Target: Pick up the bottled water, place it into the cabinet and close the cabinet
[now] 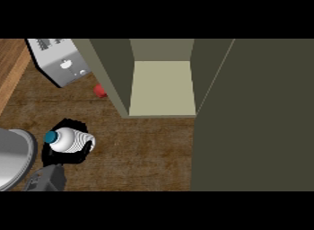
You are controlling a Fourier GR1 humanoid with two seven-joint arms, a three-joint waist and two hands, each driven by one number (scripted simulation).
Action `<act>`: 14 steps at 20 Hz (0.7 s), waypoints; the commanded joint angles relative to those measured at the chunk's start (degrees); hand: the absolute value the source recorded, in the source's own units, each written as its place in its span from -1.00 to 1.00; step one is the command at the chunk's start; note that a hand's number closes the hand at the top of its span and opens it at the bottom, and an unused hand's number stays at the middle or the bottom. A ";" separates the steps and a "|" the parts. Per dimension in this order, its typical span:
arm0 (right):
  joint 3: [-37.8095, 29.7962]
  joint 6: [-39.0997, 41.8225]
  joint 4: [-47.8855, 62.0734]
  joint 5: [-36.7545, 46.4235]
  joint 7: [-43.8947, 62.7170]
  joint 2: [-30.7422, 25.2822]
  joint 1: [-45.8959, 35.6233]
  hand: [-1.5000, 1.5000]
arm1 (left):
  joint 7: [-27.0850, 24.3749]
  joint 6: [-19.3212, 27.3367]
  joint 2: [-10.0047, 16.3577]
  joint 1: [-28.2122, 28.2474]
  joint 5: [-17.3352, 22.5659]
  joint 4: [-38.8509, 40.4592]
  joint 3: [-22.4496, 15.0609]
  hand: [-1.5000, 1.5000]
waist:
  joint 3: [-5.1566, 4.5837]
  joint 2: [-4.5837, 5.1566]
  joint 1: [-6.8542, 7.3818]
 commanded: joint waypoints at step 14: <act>-3.18 -3.08 -11.46 -8.87 3.97 -2.04 2.18 -1.00 | 17.24 25.12 -8.35 -2.58 4.06 -24.81 -19.44 1.00 | -0.04 0.11 -0.50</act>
